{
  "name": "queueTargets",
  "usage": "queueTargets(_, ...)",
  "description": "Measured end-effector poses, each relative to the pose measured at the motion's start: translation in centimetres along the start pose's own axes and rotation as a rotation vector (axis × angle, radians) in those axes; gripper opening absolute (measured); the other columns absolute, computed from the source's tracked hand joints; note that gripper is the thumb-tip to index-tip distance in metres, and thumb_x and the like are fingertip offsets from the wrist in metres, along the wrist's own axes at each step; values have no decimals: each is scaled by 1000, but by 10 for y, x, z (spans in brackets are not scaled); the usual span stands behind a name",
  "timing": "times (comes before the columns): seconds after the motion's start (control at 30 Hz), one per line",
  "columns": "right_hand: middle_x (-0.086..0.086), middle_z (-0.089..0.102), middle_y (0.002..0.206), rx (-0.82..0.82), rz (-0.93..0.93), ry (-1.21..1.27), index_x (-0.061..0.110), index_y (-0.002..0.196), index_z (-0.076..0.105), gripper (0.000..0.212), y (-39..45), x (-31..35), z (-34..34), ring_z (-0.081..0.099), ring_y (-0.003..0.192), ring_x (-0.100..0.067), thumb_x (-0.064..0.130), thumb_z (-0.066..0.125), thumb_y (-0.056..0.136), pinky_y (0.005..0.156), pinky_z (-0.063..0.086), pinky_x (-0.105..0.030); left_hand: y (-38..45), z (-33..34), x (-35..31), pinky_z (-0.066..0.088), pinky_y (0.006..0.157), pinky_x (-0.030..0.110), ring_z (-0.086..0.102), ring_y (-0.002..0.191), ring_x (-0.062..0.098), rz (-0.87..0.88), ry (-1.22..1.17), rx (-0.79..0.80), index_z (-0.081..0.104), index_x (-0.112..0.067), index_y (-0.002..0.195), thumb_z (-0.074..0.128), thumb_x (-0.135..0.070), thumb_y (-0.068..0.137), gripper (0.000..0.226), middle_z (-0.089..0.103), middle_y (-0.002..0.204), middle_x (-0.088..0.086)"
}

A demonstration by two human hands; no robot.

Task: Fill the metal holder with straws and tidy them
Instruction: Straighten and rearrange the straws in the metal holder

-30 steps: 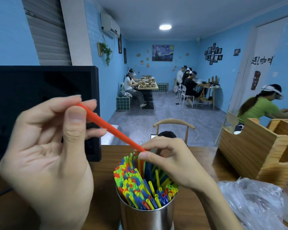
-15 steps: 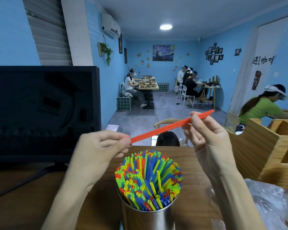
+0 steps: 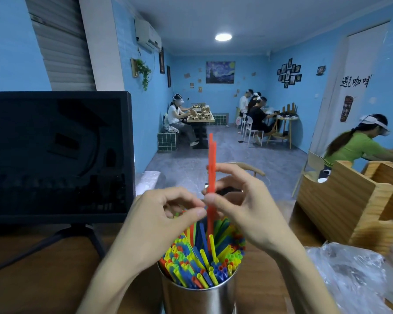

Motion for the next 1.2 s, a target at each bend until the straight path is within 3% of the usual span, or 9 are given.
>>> queueTargets(0.07,7,66,95,110,-13,-122,53,143,42,81,-2,-1,12,72,73,-19,7,79,87,73,60,-36,1,-9,0,49,63,19,64,72,2,60,-62,-133,73,-42,91,76,-33,83,13,71,80,-16)
queueTargets(0.13,10,61,93,174,-54,-179,63,149,24,100,-5,5,16,71,77,-16,3,76,88,76,60,-35,0,-12,-4,52,75,18,68,93,8,121,-156,-191,64,-46,112,72,-32,87,30,72,99,-15)
queueTargets(0.33,9,59,90,183,-146,-225,63,152,13,107,-6,10,15,69,70,-17,3,75,89,74,60,-37,0,-2,-11,53,85,20,68,102,19,212,-256,-183,48,-52,138,70,-18,90,63,68,116,-11)
queueTargets(0.43,8,62,92,143,-134,-243,55,145,37,86,-3,5,13,71,72,-16,6,78,87,72,60,-38,1,-1,-9,54,84,21,69,100,20,200,-259,-183,48,-54,137,70,-21,89,62,68,115,-12)
queueTargets(0.67,15,70,87,108,-116,-333,30,87,78,10,1,-7,14,69,81,-7,38,83,83,72,54,-22,3,-2,-2,55,78,18,71,94,5,148,-125,-195,75,-34,103,73,-17,90,22,74,101,-20)
queueTargets(0.83,13,74,86,255,-88,-319,24,84,81,26,-3,-9,19,69,88,-9,44,68,94,79,51,-27,7,-5,11,50,76,13,68,94,-2,99,28,-198,75,-39,99,63,-23,98,19,72,96,-24)
queueTargets(1.0,15,72,96,-41,-81,-279,31,107,78,14,5,-18,2,67,93,-5,32,67,97,78,53,-24,11,4,35,57,85,33,68,89,-4,-88,145,-50,76,-41,100,61,-41,97,16,73,93,-23)
queueTargets(1.1,19,73,102,81,79,-331,31,118,74,26,6,-36,8,66,95,4,42,64,97,85,53,-21,10,8,41,58,84,37,70,82,-1,-169,160,27,77,-43,93,61,-47,95,17,74,82,-24)
queueTargets(1.2,17,76,95,218,160,-300,28,109,77,21,3,-41,18,69,92,3,39,62,99,88,55,-27,10,7,40,61,79,37,71,77,-1,-183,136,26,78,-41,87,64,-43,95,16,74,78,-23)
Point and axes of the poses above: each hand's wrist, its own y-axis towards the middle knuckle, its own z-axis out of the palm, x = y × z, the point moved 7 cm from there along y, towards the middle knuckle
